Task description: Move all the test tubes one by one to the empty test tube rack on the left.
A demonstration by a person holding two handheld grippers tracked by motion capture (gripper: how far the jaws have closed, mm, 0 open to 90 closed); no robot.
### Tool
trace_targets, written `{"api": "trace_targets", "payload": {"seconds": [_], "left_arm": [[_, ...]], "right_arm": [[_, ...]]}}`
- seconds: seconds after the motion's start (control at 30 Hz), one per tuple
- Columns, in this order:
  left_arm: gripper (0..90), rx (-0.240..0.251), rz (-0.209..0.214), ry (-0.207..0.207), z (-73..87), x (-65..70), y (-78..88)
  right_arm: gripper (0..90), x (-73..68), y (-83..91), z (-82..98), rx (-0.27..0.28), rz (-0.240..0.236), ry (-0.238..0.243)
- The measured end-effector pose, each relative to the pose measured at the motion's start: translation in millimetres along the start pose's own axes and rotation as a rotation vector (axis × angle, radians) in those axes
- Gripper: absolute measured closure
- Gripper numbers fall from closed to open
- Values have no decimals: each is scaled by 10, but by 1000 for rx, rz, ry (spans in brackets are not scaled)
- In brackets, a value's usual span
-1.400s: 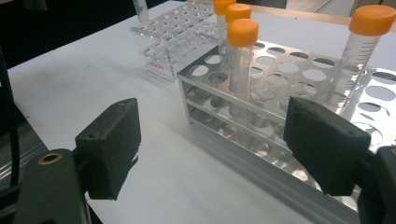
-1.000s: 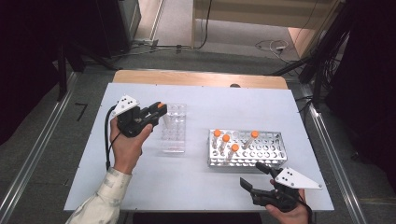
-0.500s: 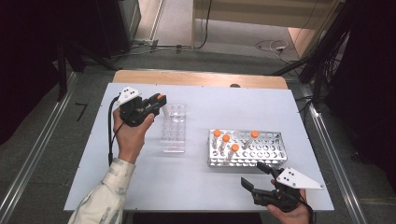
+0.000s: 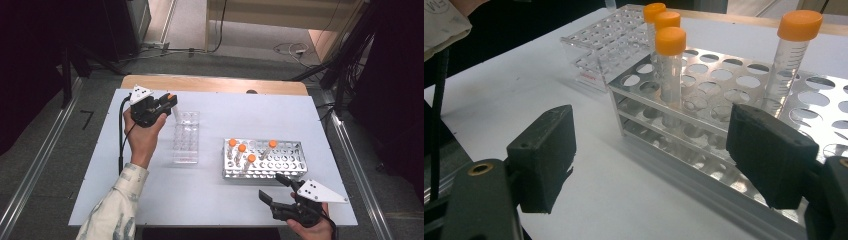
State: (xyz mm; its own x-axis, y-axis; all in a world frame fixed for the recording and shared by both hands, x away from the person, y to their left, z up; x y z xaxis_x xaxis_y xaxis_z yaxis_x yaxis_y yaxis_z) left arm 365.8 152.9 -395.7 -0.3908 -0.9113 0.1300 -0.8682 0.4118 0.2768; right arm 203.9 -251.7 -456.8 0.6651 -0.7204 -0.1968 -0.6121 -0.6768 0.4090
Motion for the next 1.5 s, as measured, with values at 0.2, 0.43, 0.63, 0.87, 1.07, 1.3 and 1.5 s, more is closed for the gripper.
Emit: {"api": "trace_targets", "payload": {"seconds": [0.2, 0.43, 0.63, 0.87, 1.07, 1.3, 1.5], "left_arm": [[706, 5, -9, -11, 16, -6, -46], [706, -4, -8, -39, 50, 25, -85], [705, -14, -20, -80, 132, 55, -108], [704, -55, -27, -120, 269, 96, -171], [703, -85, -36, -125, 371, 90, -213], [691, -98, -30, -128, 443, 106, -235], [636, -111, -34, -127, 481, 112, -239]], "right_arm": [[187, 2, 5, -2, 3, -1, -1], [188, 8, 0, 2, 2, -2, -1], [189, 7, 0, 1, 2, -3, 0], [189, -2, -9, 6, -1, -4, -2], [189, -2, -9, 7, -2, -5, -1], [189, -7, -20, 14, -9, -5, 4], [189, -10, -23, 18, -11, -4, 0]]}}
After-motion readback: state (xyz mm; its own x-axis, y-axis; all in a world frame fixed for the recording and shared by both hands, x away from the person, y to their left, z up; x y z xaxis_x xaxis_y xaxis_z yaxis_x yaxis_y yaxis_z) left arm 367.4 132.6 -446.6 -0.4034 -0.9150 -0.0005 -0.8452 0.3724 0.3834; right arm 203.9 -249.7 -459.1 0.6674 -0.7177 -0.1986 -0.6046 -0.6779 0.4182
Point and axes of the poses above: each handheld gripper's, and its own axes: y roughly backward along the jaws, z roughly out of its underside, x roughly to its right, the point moved 2 cm from there along -y, roughly forward along the jaws, and after that the axes turned 5 degrees about -y, right-handed, at the moved point
